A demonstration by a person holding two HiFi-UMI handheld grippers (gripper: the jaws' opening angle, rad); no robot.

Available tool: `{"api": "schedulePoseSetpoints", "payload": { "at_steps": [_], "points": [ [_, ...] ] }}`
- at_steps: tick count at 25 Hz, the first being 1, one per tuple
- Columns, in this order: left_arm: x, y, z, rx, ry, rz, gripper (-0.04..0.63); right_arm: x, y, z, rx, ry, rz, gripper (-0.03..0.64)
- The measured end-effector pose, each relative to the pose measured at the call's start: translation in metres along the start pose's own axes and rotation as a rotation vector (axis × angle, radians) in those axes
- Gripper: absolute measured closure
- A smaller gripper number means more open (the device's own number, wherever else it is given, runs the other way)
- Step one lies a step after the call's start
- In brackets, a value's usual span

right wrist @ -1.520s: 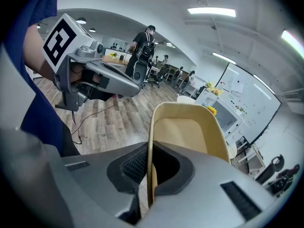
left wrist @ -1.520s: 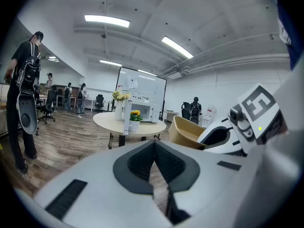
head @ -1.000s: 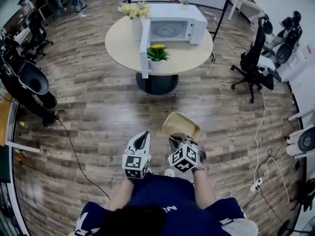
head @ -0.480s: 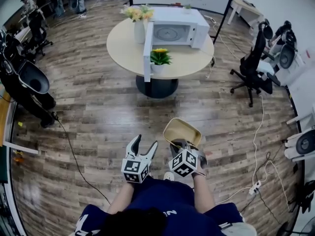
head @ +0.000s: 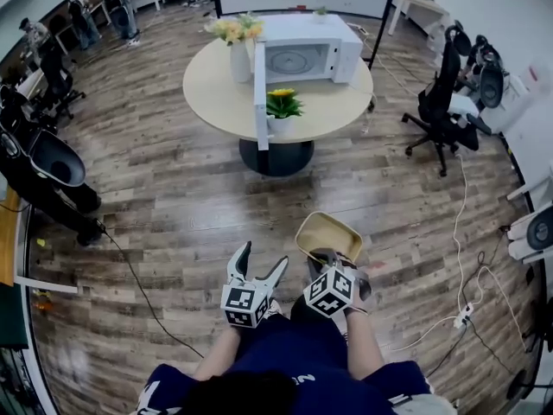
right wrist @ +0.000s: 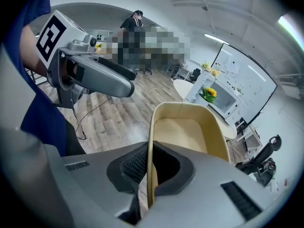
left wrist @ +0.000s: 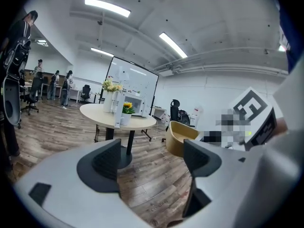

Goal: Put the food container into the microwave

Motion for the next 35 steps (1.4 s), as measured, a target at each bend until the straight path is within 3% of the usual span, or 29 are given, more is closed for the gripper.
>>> {"api": "schedulePoseSetpoints", "payload": {
  "at_steps": [12, 28, 35],
  "points": [
    [-0.014, -0.042, -0.007, -0.004, -0.022, 0.008, 0.201, 0.030, -0.030, -0.009, -0.004, 0.013, -0.020, 0.603],
    [-0.019, -0.205, -0.057, -0.022, 0.016, -0.112, 0.201, 0.199, -0.098, -0.042, 0.029, 0.168, -0.139, 0.603],
    [-0.007, -0.257, -0.067, -0.028, 0.042, -0.146, 0.201, 0.245, -0.111, -0.040, 0.034, 0.237, -0.195, 0.603]
  ]
}}
Point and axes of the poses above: the fingertips, and each gripper's own axes: y backward along the fingers, x to its right, z out of its underside, the point moved 4 cm from there along y, backward along the fingers, and after that the axes turned 12 degrees about -y, right-handed, at the moved point
